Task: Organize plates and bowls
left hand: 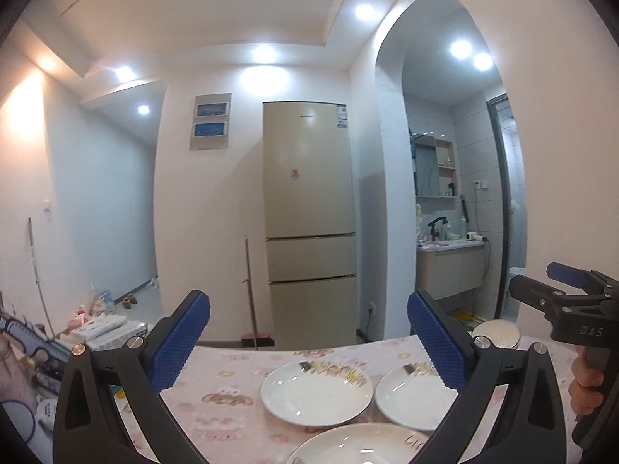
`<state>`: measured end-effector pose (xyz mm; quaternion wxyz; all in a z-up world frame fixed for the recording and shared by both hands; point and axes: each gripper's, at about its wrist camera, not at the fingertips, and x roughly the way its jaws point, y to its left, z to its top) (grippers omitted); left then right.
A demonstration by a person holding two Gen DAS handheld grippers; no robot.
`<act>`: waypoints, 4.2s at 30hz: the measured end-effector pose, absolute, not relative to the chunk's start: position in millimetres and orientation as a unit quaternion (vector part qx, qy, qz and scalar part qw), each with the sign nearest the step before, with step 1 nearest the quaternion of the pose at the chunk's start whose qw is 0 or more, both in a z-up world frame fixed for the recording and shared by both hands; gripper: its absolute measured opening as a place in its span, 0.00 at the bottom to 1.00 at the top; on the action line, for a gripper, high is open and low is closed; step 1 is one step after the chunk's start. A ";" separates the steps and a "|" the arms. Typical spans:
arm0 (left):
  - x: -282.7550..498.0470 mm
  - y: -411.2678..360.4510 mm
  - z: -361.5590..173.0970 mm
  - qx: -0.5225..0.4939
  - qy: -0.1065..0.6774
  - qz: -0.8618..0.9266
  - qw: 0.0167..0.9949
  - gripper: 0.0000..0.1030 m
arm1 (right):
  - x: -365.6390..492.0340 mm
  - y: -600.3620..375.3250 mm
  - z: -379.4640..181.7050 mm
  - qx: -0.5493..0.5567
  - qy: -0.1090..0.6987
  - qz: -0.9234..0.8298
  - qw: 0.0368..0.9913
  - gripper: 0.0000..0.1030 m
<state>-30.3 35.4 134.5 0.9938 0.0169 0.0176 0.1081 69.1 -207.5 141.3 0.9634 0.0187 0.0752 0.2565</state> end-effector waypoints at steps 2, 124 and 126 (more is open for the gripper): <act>-24.3 39.8 116.8 0.023 0.040 0.116 0.992 1.00 | 67.3 -205.6 126.1 0.036 0.066 0.297 0.952 1.00; 56.1 99.8 -57.5 -0.147 0.428 0.073 0.889 0.21 | 140.9 -155.4 -48.2 0.019 0.471 0.346 0.811 0.18; 56.8 99.2 -59.1 -0.147 0.429 0.068 0.889 0.22 | 139.8 -154.6 -48.1 0.018 0.468 0.347 0.812 0.18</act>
